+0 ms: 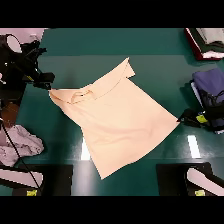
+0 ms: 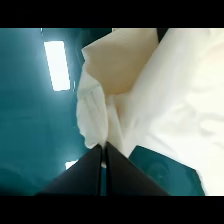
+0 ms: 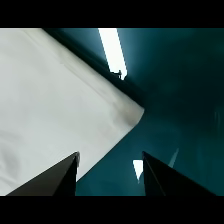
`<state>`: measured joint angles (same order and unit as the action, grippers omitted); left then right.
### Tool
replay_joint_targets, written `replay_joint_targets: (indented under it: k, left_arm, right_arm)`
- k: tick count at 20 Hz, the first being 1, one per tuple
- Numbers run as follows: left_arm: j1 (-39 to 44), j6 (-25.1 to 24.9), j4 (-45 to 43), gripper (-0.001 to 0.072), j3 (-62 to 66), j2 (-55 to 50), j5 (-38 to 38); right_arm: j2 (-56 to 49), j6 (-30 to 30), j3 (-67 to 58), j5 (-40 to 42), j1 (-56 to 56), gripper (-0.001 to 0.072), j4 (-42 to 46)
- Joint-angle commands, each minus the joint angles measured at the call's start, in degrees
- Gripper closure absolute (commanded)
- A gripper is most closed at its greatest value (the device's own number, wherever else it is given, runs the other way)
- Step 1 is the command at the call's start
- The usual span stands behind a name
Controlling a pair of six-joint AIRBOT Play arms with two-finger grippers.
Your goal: Fold the shirts.
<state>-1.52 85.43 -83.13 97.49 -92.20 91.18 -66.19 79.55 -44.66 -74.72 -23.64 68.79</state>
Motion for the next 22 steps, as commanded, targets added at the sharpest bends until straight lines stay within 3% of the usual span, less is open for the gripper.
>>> replay_joint_targets:
  k: [1, 6, 7, 10, 17, 22]
  left_arm:
    - [-0.07, -0.31, 0.87, 0.0681, -0.02, 0.02, 1.31]
    - [-0.07, -0.31, 0.87, 0.0681, -0.02, 0.02, 1.36]
    - [-0.07, -0.31, 0.85, 0.0681, -0.02, 0.02, 1.36]
    - [-0.07, -0.33, 0.85, 0.0681, -0.02, 0.02, 1.25]
    - [-0.04, 0.09, 1.11, 0.0682, -7.15, 4.98, -3.10]
    - [4.13, 0.87, 4.52, 0.0682, -30.64, 17.64, -11.74]
  right_arm:
    - [-2.51, -0.09, 1.09, 2.34, -0.42, 0.0265, -0.28]
    - [-4.55, -0.11, 1.09, 5.75, -0.42, 0.0300, -0.96]
    - [-4.85, -0.26, 1.07, 6.86, -0.42, 0.0442, -2.58]
    - [-4.11, -5.22, 0.92, 11.06, -0.42, 0.0695, -11.74]
    - [-3.21, -5.46, -21.38, 13.05, 0.22, 0.0698, -13.77]
    - [-8.59, -5.46, -43.12, 14.05, 7.65, 0.0697, -13.73]
